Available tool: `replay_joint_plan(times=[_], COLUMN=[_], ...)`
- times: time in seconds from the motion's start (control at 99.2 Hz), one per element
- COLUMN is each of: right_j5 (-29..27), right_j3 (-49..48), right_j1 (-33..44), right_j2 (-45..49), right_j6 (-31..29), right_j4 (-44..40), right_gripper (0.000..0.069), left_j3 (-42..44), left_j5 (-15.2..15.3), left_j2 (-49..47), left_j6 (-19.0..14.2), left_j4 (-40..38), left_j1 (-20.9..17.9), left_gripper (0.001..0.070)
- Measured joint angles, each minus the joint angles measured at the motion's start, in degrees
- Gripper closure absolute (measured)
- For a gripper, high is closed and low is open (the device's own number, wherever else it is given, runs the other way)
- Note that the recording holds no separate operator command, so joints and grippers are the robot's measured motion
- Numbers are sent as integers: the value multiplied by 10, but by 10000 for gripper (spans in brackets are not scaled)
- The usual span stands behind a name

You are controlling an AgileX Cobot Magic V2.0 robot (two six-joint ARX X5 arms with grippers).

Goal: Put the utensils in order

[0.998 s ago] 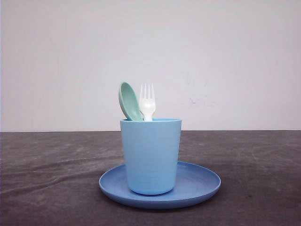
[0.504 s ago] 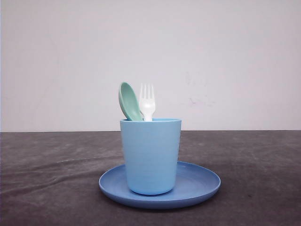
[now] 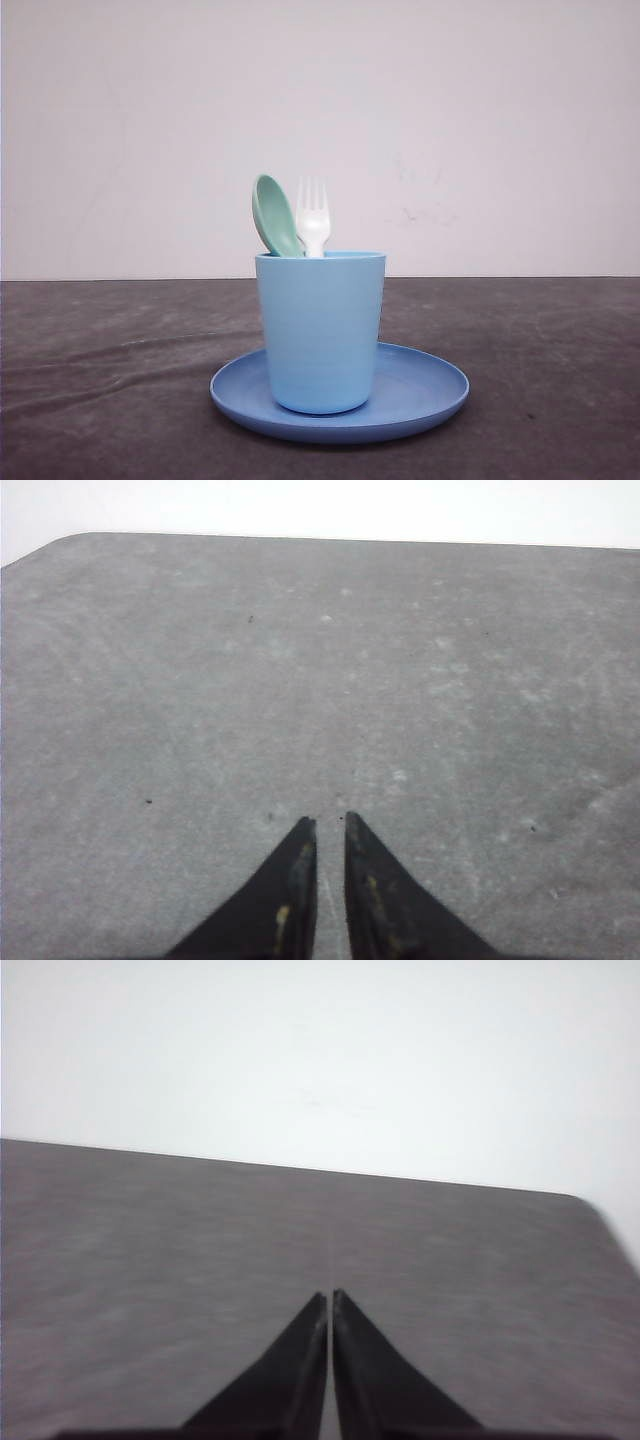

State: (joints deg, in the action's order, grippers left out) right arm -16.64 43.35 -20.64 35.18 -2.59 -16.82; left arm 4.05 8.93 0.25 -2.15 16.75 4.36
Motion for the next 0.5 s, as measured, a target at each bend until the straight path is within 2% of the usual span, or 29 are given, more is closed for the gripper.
replay_joint_plan(times=[0.111, 0.232, 0.504], right_j5=[63, 118, 152], right_j3=[-68, -153, -341], right_j1=[98, 162, 194], right_j2=[-43, -109, -258], right_j6=[18, 24, 26], right_j4=[45, 68, 103], right_gripper=[684, 684, 684], left_j3=[0, 0, 0], left_j5=[0, 0, 0], left_j2=[0, 0, 0], left_j6=[0, 0, 0], left_j4=[0, 0, 0], left_j1=[0, 0, 0], left_gripper=[684, 684, 684])
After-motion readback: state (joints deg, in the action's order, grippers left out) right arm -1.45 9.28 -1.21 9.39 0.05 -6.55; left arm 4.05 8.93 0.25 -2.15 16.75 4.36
